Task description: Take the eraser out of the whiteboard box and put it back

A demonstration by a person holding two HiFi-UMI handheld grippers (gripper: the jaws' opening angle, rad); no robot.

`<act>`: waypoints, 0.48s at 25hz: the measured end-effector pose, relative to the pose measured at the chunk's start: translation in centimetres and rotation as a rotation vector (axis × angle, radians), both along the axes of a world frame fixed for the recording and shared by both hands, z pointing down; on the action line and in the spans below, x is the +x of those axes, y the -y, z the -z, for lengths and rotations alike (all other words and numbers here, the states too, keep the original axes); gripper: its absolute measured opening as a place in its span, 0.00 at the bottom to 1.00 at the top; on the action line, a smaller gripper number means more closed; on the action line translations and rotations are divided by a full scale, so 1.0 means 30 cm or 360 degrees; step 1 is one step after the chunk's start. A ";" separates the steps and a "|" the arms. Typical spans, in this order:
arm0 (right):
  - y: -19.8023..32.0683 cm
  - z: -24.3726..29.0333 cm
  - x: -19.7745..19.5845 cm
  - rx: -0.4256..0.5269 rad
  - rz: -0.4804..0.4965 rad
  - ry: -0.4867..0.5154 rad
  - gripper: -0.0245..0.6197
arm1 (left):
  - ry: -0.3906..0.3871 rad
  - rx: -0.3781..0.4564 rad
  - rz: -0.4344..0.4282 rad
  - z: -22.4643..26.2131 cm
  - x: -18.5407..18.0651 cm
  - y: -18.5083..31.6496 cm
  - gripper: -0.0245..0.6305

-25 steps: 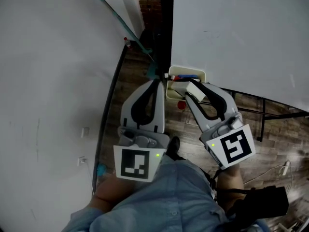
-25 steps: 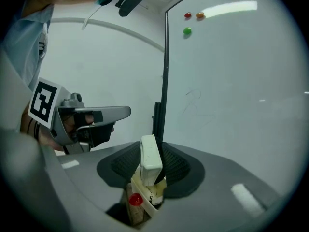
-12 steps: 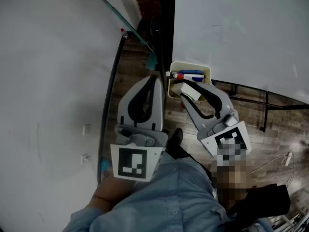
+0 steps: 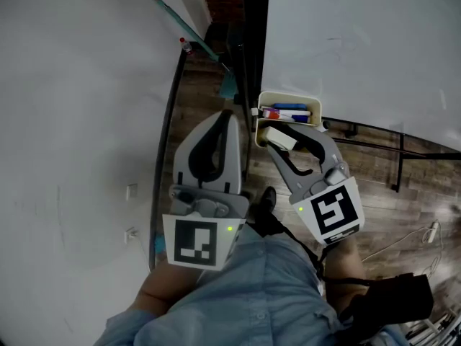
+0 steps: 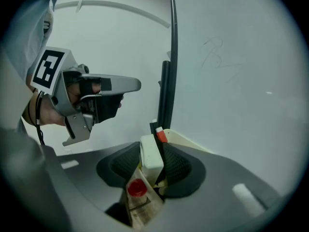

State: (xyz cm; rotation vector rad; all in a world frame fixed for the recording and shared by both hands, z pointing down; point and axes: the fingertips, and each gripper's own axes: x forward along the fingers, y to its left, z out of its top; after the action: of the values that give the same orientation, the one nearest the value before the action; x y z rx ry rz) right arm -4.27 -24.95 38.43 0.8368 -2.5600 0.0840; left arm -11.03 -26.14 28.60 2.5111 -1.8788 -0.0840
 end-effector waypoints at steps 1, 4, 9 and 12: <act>0.000 -0.008 -0.002 -0.0008 0.0001 -0.0007 0.26 | 0.0000 -0.0002 -0.0002 -0.002 0.001 0.000 0.04; 0.001 -0.018 -0.004 -0.0011 0.0000 -0.0007 0.27 | 0.0000 -0.0010 -0.0005 -0.007 0.006 -0.003 0.04; -0.006 -0.003 -0.008 0.0013 0.0019 0.0027 0.29 | 0.0007 -0.0003 0.0001 0.001 0.015 -0.019 0.04; -0.024 0.022 -0.009 0.0010 0.0032 0.0081 0.29 | 0.0014 0.0009 0.0015 0.013 0.015 -0.034 0.04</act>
State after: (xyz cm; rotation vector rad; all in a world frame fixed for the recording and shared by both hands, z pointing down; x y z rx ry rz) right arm -4.53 -24.24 37.77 0.8216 -2.6169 0.0919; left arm -10.58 -25.11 28.21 2.5106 -1.8959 -0.0784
